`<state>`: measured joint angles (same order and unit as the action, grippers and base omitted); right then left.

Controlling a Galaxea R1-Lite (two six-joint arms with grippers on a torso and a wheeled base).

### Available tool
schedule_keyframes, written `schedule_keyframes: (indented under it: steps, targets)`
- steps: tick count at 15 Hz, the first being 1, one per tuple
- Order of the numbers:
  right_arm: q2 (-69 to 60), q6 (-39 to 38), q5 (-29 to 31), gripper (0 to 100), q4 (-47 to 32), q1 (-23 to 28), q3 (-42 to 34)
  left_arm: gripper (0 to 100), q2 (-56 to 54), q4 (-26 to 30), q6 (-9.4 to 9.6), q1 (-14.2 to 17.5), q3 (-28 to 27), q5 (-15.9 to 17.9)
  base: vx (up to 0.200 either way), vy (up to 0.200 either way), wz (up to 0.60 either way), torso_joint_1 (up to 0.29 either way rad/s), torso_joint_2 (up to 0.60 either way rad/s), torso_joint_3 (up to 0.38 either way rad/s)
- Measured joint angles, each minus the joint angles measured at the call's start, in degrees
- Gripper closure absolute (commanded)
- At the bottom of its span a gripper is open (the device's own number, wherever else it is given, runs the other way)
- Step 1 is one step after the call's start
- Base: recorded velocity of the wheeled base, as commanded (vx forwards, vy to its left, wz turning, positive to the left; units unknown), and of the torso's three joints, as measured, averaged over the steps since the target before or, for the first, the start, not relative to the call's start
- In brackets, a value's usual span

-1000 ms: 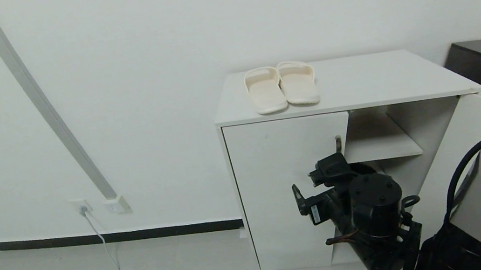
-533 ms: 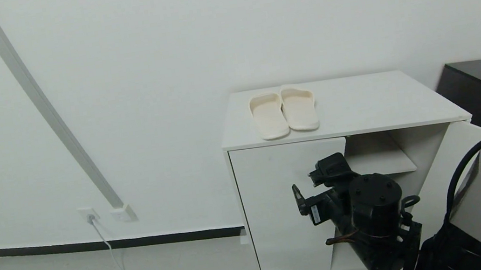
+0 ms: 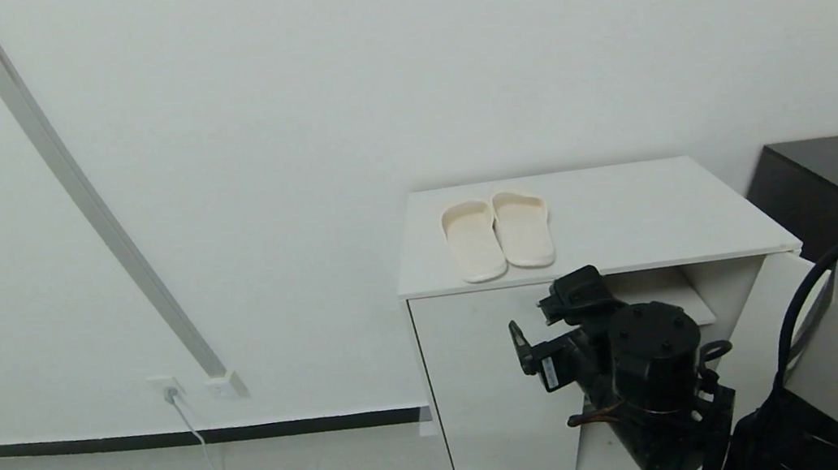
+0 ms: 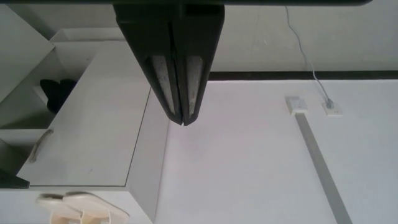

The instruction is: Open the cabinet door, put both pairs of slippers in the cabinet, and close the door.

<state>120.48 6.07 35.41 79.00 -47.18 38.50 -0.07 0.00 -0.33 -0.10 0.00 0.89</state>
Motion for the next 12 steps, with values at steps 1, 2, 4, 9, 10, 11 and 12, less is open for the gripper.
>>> schedule_keyframes:
  steps: [1, 2, 4, 9, 10, 11, 12]
  targets:
    - [0.0, 0.0, 0.0, 0, 0.0, 0.0, 0.0, 100, 0.0, 0.0, 0.00, 0.0, 0.0, 0.0, 0.000, 0.000, 0.00, 0.178, -0.39, -0.207]
    - [0.0, 0.0, 0.0, 0, 0.0, 0.0, 0.0, 100, 0.0, 0.0, -0.02, 0.0, 0.0, 0.0, 0.000, 0.000, 0.00, 0.178, -0.37, -0.193]
    - [0.0, 0.0, 0.0, 0, 0.0, 0.0, 0.0, 100, 0.0, 0.0, -0.02, 0.0, 0.0, 0.0, 0.000, 0.000, 0.00, 0.168, -0.36, -0.198]
    - [0.0, 0.0, -0.6, 0, 1.5, 0.0, 0.0, 100, 0.0, 0.0, -0.10, 0.0, 0.0, 0.0, 0.000, 0.000, 0.00, 0.146, -0.31, -0.165]
    - [0.0, 0.0, -1.3, 0, 1.8, 0.0, 0.0, 100, 0.0, 0.0, -0.10, 0.0, 0.0, 0.0, 0.000, 0.000, 0.00, 0.027, -0.06, -0.027]
    - [0.0, 0.1, -1.5, 0, 2.1, 0.2, -0.1, 100, 0.0, 0.0, -0.05, 0.0, 0.0, 0.0, 0.000, 0.000, 0.00, 0.000, 0.00, 0.000]
    - [0.0, 0.5, -1.5, 0, 2.2, 0.3, -0.1, 100, 0.0, 0.0, -0.02, 0.0, 0.0, 0.0, 0.000, 0.000, 0.00, 0.000, 0.00, 0.000]
